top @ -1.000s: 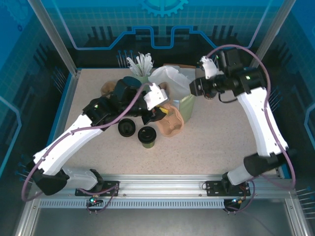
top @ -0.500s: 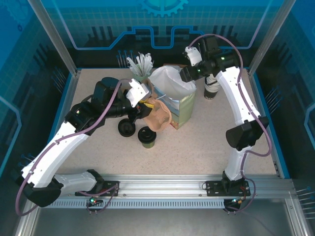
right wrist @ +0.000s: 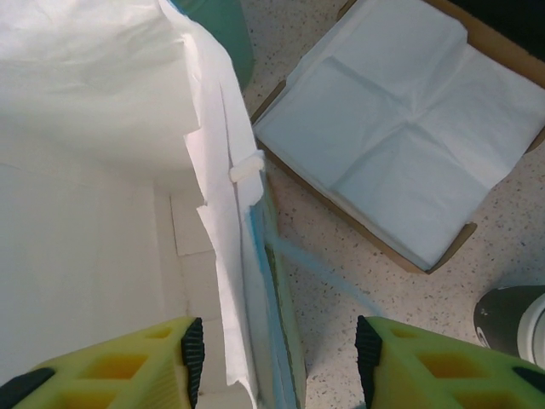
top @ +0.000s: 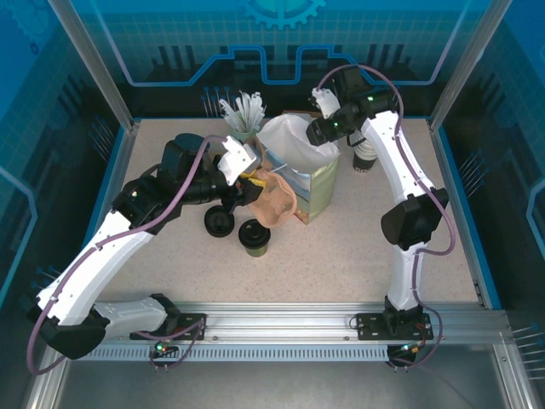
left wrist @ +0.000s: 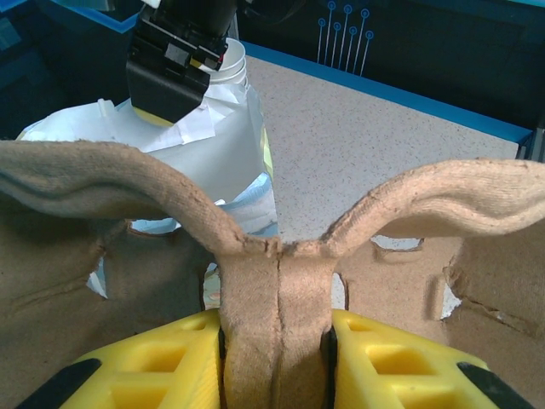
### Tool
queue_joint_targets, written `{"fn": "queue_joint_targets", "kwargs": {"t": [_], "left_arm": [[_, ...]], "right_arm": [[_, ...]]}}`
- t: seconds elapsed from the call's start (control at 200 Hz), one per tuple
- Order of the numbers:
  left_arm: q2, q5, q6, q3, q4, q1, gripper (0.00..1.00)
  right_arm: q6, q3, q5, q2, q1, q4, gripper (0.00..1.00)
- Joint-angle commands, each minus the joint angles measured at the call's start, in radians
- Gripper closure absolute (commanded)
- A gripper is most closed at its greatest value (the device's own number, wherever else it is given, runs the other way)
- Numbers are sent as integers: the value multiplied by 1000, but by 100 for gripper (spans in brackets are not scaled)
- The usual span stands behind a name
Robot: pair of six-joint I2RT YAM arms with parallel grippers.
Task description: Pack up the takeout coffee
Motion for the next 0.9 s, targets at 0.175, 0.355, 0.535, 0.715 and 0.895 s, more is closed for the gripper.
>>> {"fn": "queue_joint_targets", "kwargs": {"t": [0.175, 0.355, 0.535, 0.715, 0.895], "left_arm": [[-1, 33, -21, 31, -1, 8, 67], [0, 44, -39, 39, 6, 9, 67], [0, 78, -74, 48, 27, 9, 67], [5, 94, -97, 60, 44, 8, 67], [9, 122, -129, 59, 67, 9, 67]], "right_arm": [[-21, 46, -44, 12, -9, -51, 77], [-22, 13, -47, -69, -8, -66, 100], [-15, -119, -32, -220, 1, -54, 100], [2, -225, 6, -366, 19, -67, 100], [29, -390, 62, -531, 43, -50, 100]]}}
